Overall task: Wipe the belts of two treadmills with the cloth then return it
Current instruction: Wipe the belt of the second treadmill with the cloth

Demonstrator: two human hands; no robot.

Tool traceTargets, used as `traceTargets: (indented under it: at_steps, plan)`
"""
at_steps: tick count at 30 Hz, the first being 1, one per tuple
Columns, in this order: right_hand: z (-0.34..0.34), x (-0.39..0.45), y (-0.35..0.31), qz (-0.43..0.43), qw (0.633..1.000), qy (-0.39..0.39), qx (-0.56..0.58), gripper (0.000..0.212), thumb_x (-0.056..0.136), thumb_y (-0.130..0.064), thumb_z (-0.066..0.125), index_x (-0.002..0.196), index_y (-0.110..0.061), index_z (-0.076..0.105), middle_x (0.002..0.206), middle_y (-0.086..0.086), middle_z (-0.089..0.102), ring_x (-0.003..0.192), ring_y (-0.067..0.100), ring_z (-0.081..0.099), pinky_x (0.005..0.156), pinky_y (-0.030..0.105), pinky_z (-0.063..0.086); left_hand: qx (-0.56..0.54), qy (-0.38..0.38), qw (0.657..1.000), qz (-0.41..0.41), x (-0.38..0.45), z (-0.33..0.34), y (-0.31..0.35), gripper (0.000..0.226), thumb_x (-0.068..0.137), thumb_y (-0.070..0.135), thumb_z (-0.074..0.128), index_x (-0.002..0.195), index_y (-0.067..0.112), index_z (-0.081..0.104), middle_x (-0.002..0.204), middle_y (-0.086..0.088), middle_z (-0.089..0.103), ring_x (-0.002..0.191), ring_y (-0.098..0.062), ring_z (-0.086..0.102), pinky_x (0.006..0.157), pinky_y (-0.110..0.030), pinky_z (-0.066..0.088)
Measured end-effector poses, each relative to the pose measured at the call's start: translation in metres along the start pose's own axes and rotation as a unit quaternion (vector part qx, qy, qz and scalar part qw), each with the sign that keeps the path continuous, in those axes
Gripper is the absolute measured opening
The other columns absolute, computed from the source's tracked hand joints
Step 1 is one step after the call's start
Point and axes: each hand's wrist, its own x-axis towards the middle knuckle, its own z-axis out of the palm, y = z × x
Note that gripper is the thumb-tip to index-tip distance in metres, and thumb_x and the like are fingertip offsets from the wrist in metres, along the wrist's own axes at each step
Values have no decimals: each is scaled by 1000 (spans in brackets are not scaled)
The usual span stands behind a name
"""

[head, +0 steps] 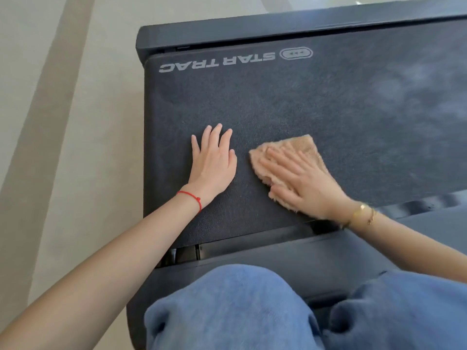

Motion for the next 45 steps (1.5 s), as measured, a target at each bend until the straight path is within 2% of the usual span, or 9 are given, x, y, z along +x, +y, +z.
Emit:
traceTargets:
  at_steps: [4,9,13,20,25,34,38,42,45]
  plan:
    - [-13,26,39,141,989,45,18,57,104,-47,29,157,-35,11,166,-8,0,153,16,-8,124,43,0,4,-2,1000,-12,18,9,18,52,104,27,31,154,15,23,162,-8,16,151,-26,6,120,-59,5]
    - [-7,-4,24,18,1000,25,-2,57,106,-44,26,158,-30,11,166,-6,-2,153,17,-11,123,39,-11,2,12,1000,-28,50,20,45,52,104,27,32,154,16,23,163,-7,15,151,-26,6,119,-61,4]
    - [-7,-32,40,-32,999,3,-6,59,104,-49,31,158,-32,14,166,-9,3,153,15,-7,125,43,0,1,23,999,-32,71,30,66,52,103,26,33,154,15,23,162,-8,16,151,-27,7,118,-63,2]
    - [-30,16,146,54,997,50,-13,58,103,-52,29,157,-39,12,166,-10,3,153,14,-4,123,36,-7,24,46,998,-41,78,47,76,52,103,28,32,153,17,26,161,-8,20,151,-28,10,118,-64,3]
    - [-45,99,182,128,989,72,8,52,107,-39,22,158,-29,15,167,-4,3,153,17,-4,124,40,-6,40,59,995,-62,78,49,81,53,101,30,31,153,19,28,161,-6,23,151,-25,13,119,-61,8]
    - [-36,121,151,-125,992,14,-2,55,105,-44,21,158,-27,18,166,-4,7,153,15,-1,123,35,-9,62,55,994,-75,79,47,83,55,99,33,29,152,20,29,160,-3,24,150,-22,15,120,-58,12]
    - [-54,179,197,-45,998,39,-25,60,102,-45,13,158,-25,19,166,0,9,154,20,3,124,46,3,67,47,993,-81,80,47,84,57,98,35,23,153,20,28,161,-2,23,151,-21,14,120,-58,11]
    - [-70,259,215,64,997,50,16,55,105,-41,14,158,-26,12,167,-3,2,153,18,-3,124,41,-4,62,41,994,-85,82,47,85,57,98,34,24,153,21,26,161,-2,21,151,-20,11,120,-59,10]
    - [-71,299,188,66,996,46,26,55,106,-38,12,159,-24,12,167,-1,1,153,19,-5,124,42,-6,55,41,994,-86,83,47,84,57,97,35,22,153,22,27,161,-1,21,151,-19,11,120,-58,9]
